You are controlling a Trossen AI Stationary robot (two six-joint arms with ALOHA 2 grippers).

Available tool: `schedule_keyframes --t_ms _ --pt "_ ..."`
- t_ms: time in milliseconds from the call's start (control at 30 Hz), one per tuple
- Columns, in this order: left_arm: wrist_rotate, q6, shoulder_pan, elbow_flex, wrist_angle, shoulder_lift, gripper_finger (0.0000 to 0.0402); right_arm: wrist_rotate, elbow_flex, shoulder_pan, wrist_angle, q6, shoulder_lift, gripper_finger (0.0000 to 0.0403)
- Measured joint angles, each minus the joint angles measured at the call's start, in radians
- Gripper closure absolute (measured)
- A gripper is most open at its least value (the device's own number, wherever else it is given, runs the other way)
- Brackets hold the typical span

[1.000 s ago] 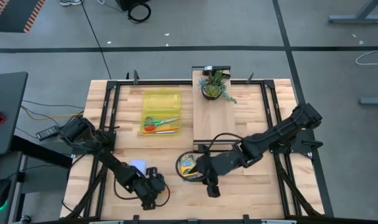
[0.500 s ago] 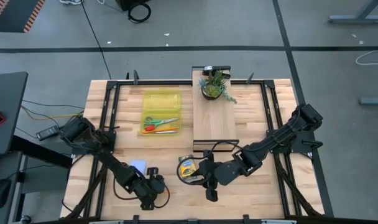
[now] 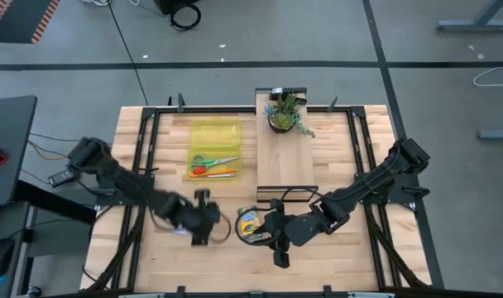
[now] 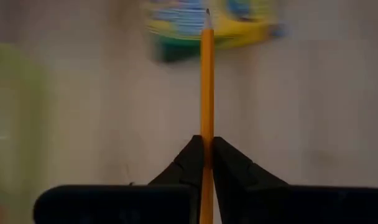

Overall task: Pack school essentials
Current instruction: Put the orange pencil into the yellow supply box

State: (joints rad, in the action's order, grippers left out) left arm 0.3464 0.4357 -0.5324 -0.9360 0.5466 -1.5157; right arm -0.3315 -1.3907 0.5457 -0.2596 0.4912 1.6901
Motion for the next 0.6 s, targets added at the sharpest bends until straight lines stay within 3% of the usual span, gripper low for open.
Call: schedule_keyframes --t_ms 300,600 --pt "0.031 -0.382 0.363 0.0 0.059 0.11 0.0366 -0.053 -0.136 0.0 -0.155 -0.072 0.0 0.027" --pt "-0.133 -0.595 0.624 0.0 0.042 0.098 0.0372 -0.099 -0.236 0.0 -0.273 -0.109 -0.001 0.027"
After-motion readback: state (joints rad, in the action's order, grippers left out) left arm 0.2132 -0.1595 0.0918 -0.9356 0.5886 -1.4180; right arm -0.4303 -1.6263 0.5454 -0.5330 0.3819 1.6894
